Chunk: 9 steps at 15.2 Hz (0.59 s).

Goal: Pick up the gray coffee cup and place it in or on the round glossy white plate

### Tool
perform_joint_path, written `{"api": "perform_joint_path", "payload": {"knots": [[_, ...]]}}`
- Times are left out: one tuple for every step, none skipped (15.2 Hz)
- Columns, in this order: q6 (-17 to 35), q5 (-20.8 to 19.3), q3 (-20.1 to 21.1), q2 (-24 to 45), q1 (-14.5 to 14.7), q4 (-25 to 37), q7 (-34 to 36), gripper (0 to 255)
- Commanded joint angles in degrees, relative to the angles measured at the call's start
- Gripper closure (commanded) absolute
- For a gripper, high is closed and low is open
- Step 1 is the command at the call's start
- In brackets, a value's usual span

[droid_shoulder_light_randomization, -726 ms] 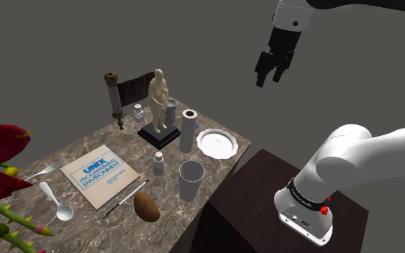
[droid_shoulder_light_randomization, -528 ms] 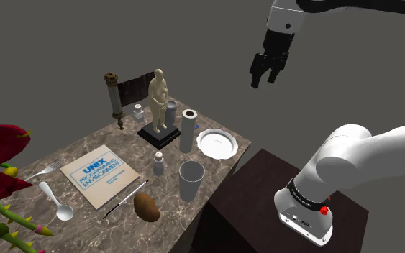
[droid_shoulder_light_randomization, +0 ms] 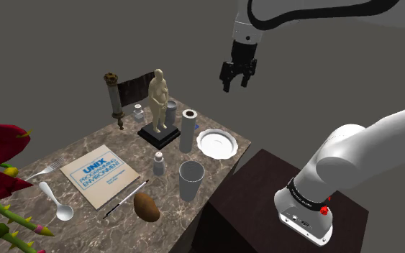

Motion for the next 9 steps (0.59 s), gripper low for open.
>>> {"api": "perform_joint_path", "payload": {"knots": [[2.4,-0.2,0.5,4.7,-0.1,2.2,0.7,0],[3.5,-0.4,0.8,6.9,-0.1,3.2,1.2,0],[4.5,-0.5,1.1,9.2,-0.1,4.3,1.7,0],[5.4,-0.7,1.4,11.4,-0.1,5.5,2.2,0],[6.3,-0.9,1.6,13.7,-0.1,6.8,2.7,0],[7.1,-1.2,1.9,15.9,0.0,8.1,3.2,0],[7.8,-1.5,2.1,18.2,0.0,9.5,3.7,0],[8.5,-1.8,2.3,20.5,0.0,11.0,4.2,0],[9.1,-2.1,2.4,22.8,0.1,12.6,4.7,0]]}}
